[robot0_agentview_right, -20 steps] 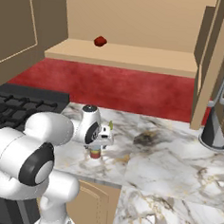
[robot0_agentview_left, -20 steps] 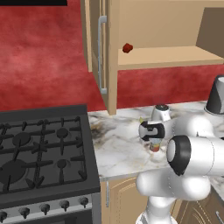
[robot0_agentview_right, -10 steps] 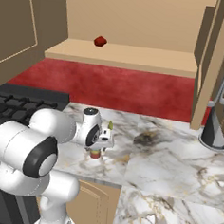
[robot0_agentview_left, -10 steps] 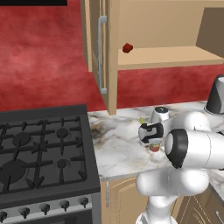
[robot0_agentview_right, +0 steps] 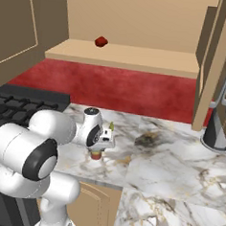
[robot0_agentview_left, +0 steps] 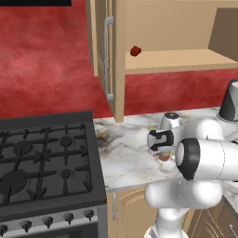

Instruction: Pick the canned food and boxed food from the counter and place them in the cabinets closest to them.

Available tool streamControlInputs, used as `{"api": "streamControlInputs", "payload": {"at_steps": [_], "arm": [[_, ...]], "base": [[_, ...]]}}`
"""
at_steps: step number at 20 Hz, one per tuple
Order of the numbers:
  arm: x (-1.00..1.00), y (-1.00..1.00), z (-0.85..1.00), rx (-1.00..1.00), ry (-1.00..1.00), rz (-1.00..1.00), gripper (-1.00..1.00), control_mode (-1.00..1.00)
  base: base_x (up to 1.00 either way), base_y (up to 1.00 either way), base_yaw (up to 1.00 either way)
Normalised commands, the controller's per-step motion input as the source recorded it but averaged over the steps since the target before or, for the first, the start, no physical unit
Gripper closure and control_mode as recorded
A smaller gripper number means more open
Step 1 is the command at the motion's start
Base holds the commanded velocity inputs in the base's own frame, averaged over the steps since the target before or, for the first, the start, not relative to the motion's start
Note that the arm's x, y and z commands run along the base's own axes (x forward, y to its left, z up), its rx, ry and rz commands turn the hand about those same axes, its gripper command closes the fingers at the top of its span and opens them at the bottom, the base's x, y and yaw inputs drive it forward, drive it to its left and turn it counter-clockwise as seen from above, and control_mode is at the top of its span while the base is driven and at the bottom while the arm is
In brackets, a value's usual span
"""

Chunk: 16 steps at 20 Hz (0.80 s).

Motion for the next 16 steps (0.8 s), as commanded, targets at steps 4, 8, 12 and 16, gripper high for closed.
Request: {"api": "streamControlInputs", "payload": {"at_steps": [4,8,12,16], "arm": [[0.00,0.00,0.28,0.01,-0.01,0.00,1.00,-1.00],[0.00,0.00,0.39,0.02,-0.02,0.00,1.00,-1.00],[0.00,-0.02,0.43,0.04,-0.02,0.00,1.00,-1.00],[0.00,-0.04,0.47,0.04,-0.01,0.00,1.00,-1.00]], "base": [[0.00,0.00,0.00],[0.00,0.00,0.00],[0.00,0.00,0.00],[0.00,0.00,0.00]]}}
